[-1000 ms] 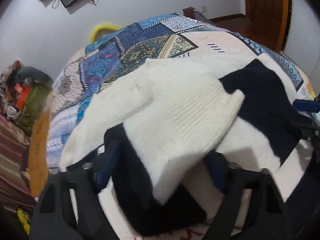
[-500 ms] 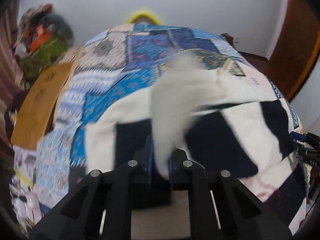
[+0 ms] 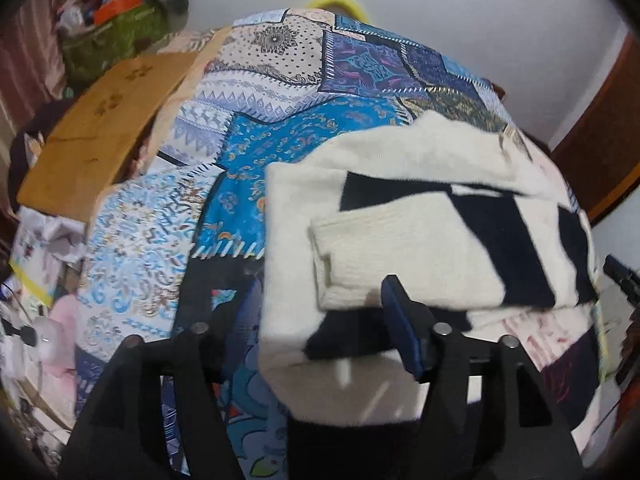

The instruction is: Fold small clothes

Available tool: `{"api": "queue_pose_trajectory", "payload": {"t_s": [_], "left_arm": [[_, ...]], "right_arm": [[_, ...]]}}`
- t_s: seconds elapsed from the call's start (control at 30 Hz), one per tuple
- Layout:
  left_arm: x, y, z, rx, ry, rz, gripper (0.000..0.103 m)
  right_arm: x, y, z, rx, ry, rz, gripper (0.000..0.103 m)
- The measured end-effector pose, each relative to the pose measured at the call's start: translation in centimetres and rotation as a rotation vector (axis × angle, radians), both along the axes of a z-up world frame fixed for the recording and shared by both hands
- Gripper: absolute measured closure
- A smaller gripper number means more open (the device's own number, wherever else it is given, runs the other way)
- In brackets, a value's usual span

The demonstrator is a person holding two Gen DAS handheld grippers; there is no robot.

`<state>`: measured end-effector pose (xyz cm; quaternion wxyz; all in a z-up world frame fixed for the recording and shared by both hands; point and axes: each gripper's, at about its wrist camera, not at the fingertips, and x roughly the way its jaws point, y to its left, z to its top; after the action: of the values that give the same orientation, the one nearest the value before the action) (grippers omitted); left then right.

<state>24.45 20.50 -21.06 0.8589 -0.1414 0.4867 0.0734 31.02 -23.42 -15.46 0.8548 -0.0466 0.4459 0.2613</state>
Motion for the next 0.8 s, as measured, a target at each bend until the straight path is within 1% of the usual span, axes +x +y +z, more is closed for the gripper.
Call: {"api": "queue_pose_trajectory", "payload": {"t_s": [0.03,0.1,0.13,0.17,0.2,0.23,0.27,0.3,0.37,0.43,0.53,0.6,0.7,0.8], "left_arm": [[0.5,0.2,-0.3,-0.033,0.013,0.0,0.04],[1.5,-0.1,-0.9,-0.073,0.024,-0.013,0.04],[1.9,-0.3,-1.3,-0.079,0.027,-0.021,0.04],[2.4,-0.6,-1.5,-0.081,0.033,-0.028,0.047],[2.9,-0.8,-1.9,-0.082,0.043,-0.031,0.061],[3.5,-1.0,-2.4,-0.093,0.055,-0.035,0.069],[3.8,-1.1,-2.8,-0.11,0.062,-0.032,0.084],[4.0,-1.0,-2.9,-0.12,0.059,-0.025,0.09],[4.0,-0.9,-2.9,-0.132,0.038,-0.009,0.096],[3.8,-0.7,-2.3,-0.116,0.008,-0.002,0.097],[3.3,-0.8,-0.4,-0.038,-0.057,-0.012,0.098],[2.9,-0.4,0.7,-0.037,-0.094,-0.02,0.098],[2.9,0.5,1.4,-0.029,-0.115,-0.002,0.098],[2.7,1.0,0.8,-0.022,-0.102,0.012,0.098]], "right_arm": [[0.3,-0.1,0.1,0.001,-0.006,-0.009,0.045],[1.0,-0.3,0.0,-0.002,-0.004,-0.025,0.045],[1.2,-0.3,-0.1,-0.002,-0.001,-0.032,0.045],[1.3,-0.4,-0.2,-0.002,0.001,-0.036,0.045],[1.5,-0.4,-0.3,0.001,0.005,-0.041,0.045],[1.8,-0.5,-0.5,0.001,0.009,-0.048,0.045],[2.0,-0.5,-0.7,-0.001,0.011,-0.054,0.045],[2.2,-0.6,-0.8,-0.003,0.012,-0.059,0.045],[2.5,-0.8,-0.9,0.001,0.015,-0.069,0.045],[2.7,-0.9,-0.9,0.014,0.017,-0.068,0.045],[2.6,-0.5,-0.7,0.021,0.011,-0.042,0.045],[2.4,0.1,-0.4,0.021,-0.009,-0.015,0.045],[2.4,1.4,-0.3,0.019,-0.019,0.026,0.045],[2.7,2.6,-1.1,0.003,-0.006,0.049,0.045]]}}
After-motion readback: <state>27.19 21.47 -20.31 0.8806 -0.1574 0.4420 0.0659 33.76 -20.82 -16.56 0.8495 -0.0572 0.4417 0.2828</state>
